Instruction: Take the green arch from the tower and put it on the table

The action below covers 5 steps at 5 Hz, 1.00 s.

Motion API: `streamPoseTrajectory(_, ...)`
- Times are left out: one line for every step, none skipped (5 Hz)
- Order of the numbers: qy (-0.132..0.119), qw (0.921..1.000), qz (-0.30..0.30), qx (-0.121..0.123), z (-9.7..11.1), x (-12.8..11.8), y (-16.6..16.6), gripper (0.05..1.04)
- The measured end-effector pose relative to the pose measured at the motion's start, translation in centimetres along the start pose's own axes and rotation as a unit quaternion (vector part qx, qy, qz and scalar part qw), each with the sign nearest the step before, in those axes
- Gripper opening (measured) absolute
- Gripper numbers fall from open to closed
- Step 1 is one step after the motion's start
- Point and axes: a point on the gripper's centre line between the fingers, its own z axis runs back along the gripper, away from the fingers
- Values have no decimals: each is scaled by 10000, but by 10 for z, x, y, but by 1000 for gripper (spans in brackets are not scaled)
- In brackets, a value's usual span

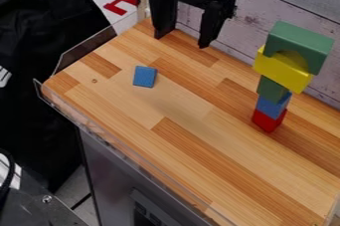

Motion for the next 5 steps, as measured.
streamPoseTrajectory(169,9998,37,-3,-9,-2,0,999)
streamPoseTrajectory(50,9934,1130,-203,0,-4,-6,999)
streamPoseTrajectory(-284,9737,2252,-172,20,-8,-3,999)
streamPoseTrajectory(-315,9632,2649,-333,27,-12,-8,999)
streamPoseTrajectory(-623,9382,3310,-796,49,-16,-17,999)
